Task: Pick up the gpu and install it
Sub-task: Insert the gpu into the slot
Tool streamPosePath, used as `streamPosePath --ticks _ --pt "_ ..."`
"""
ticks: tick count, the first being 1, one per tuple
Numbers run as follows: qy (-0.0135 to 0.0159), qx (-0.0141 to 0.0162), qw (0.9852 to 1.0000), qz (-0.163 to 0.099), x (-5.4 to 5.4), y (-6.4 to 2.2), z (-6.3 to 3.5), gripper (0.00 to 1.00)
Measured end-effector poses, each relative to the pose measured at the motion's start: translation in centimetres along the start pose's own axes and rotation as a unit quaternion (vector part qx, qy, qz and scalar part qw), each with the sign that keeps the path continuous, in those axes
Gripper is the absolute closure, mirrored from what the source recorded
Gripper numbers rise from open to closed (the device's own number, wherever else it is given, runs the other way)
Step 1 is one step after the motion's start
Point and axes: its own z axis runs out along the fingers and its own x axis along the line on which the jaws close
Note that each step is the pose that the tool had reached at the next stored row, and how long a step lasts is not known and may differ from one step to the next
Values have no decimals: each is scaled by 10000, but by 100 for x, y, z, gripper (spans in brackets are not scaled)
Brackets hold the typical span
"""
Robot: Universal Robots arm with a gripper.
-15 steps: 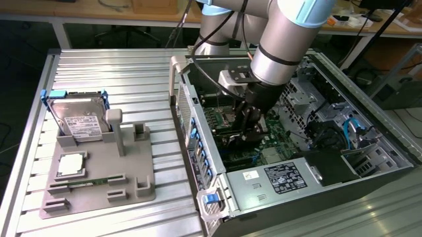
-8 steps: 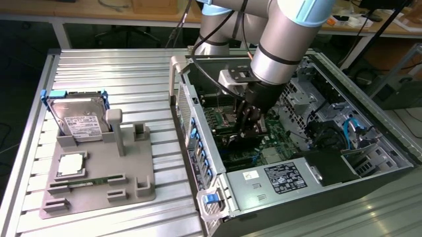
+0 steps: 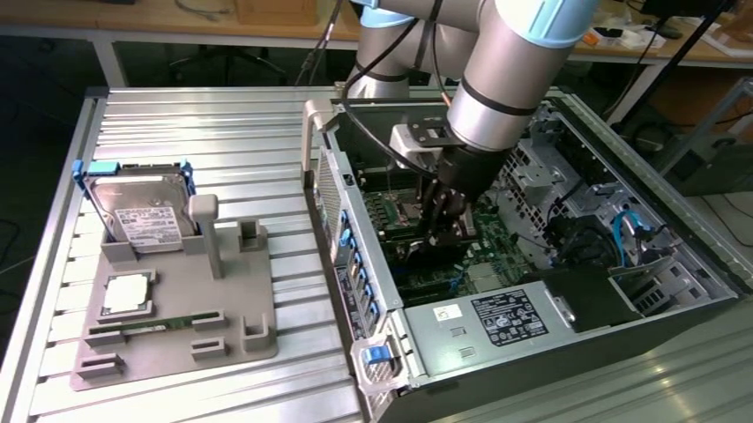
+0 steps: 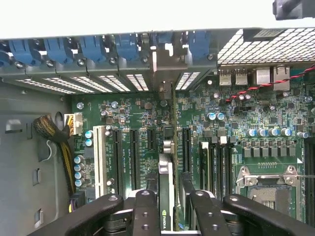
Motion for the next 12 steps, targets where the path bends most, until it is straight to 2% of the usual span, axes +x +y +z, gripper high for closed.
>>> streamPosePath --ticks 4,8,11,12 --pt "-1 -12 10000 0 7 12 -197 69" --pt "-1 -12 10000 -1 6 12 -209 71" --pt "-2 -12 10000 0 7 12 -209 89" --pt "-2 -12 10000 0 7 12 -209 89"
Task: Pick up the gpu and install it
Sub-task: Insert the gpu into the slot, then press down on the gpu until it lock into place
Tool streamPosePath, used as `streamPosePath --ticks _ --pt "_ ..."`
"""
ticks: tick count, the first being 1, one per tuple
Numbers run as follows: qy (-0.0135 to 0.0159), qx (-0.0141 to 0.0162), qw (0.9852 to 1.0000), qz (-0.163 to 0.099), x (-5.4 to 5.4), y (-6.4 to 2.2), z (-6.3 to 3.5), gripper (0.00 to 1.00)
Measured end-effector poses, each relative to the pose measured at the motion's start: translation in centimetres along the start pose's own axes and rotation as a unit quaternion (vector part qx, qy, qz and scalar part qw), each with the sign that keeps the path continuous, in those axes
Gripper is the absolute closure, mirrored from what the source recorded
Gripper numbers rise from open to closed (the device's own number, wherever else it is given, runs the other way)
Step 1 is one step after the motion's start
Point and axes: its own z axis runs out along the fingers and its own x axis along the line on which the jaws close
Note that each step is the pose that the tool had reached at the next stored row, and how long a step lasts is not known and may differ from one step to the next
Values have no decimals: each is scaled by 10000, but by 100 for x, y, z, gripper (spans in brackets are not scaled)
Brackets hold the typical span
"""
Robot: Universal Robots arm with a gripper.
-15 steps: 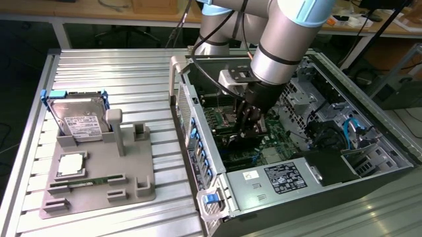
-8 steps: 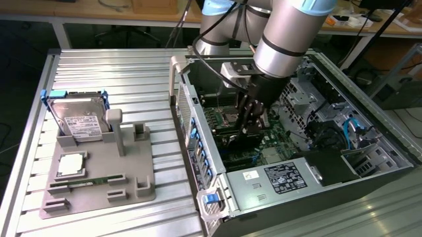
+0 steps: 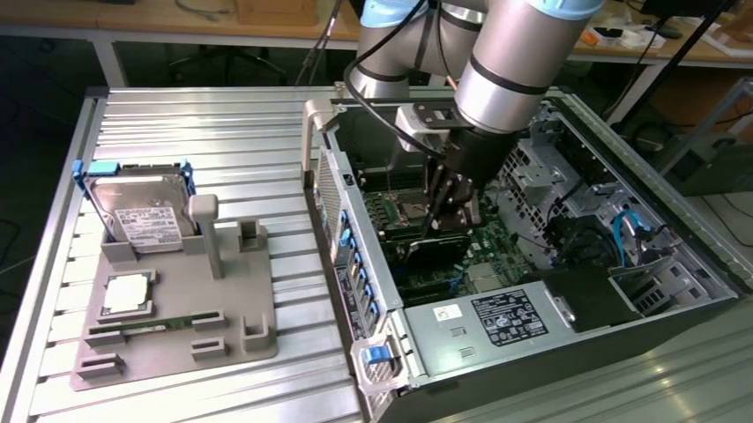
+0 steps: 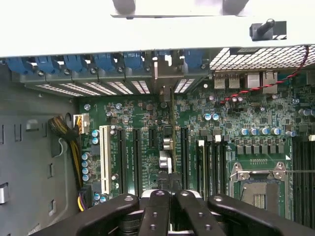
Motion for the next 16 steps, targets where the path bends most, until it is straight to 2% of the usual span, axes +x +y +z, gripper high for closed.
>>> streamPosePath --ticks 16 --pt "0 0 10000 0 0 0 0 89"
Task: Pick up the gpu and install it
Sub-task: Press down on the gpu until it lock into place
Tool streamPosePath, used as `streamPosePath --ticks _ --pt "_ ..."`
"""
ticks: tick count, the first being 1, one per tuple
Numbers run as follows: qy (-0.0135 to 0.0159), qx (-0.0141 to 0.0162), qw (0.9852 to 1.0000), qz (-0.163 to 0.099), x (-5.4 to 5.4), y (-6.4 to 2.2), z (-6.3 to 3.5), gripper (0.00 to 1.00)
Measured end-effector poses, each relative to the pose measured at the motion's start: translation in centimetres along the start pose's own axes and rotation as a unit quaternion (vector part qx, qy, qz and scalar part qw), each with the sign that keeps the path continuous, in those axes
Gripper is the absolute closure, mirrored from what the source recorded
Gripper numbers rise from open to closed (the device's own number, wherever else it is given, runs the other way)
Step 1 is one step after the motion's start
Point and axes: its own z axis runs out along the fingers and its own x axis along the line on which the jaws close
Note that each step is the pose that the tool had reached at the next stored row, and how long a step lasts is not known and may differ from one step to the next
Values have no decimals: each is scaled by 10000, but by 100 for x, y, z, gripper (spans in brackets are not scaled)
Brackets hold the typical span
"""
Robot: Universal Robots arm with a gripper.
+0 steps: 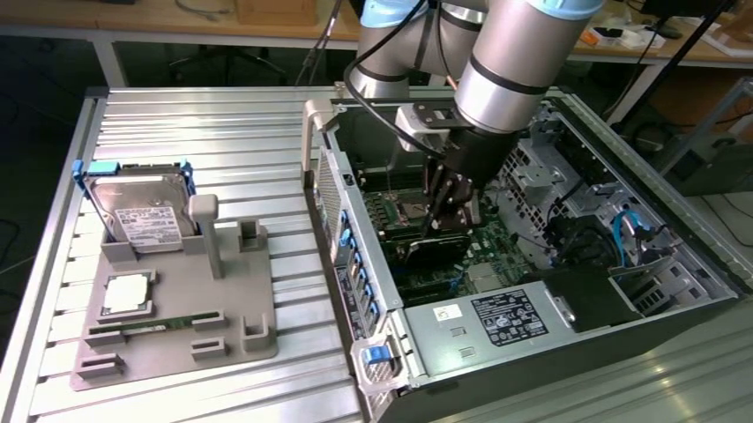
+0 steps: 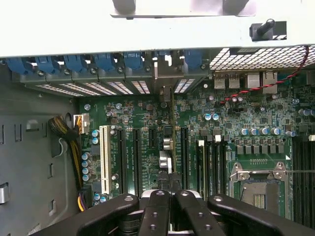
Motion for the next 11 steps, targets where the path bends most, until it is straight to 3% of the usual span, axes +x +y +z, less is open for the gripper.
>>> streamPosePath --ticks 4,11 --pt "3 5 10000 0 -2 3 3 89" --pt "1 11 10000 2 -6 2 126 89"
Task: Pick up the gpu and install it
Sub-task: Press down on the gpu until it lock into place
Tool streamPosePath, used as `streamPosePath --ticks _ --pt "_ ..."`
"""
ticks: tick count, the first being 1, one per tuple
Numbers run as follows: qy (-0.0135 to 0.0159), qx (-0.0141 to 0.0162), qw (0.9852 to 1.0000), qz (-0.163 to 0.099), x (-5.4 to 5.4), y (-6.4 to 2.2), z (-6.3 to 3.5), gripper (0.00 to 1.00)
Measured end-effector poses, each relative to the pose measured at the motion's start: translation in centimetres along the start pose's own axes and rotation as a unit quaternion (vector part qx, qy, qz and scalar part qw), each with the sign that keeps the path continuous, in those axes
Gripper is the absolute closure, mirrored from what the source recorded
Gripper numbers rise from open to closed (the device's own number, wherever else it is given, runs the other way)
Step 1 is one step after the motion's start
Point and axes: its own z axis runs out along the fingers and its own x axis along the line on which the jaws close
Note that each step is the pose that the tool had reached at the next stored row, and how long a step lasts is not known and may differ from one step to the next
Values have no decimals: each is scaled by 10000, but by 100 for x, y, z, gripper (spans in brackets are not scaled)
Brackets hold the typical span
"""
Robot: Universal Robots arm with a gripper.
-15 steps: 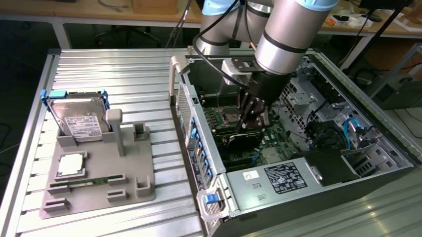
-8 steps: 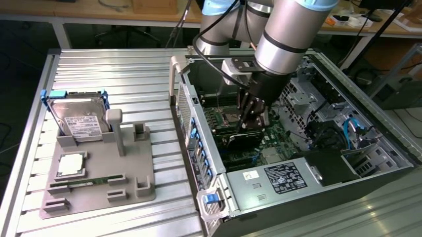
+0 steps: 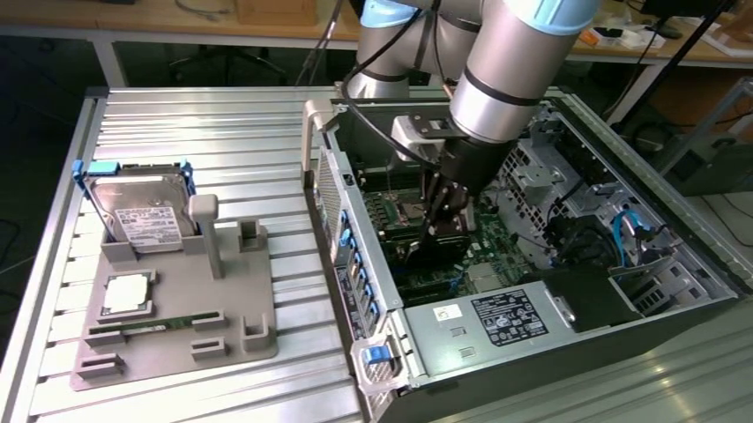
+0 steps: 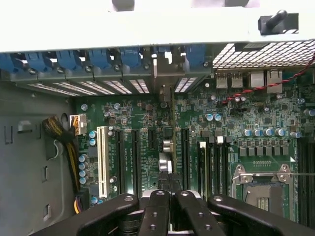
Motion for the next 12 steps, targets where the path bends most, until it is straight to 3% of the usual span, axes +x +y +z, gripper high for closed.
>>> streamPosePath --ticks 4,10,11,12 --pt "3 -1 10000 0 -3 -9 82 89" --pt "5 -3 10000 10 -3 -10 122 89" --pt "-13 4 10000 10 -5 -4 89 89" --pt "-11 3 10000 10 -3 4 47 89"
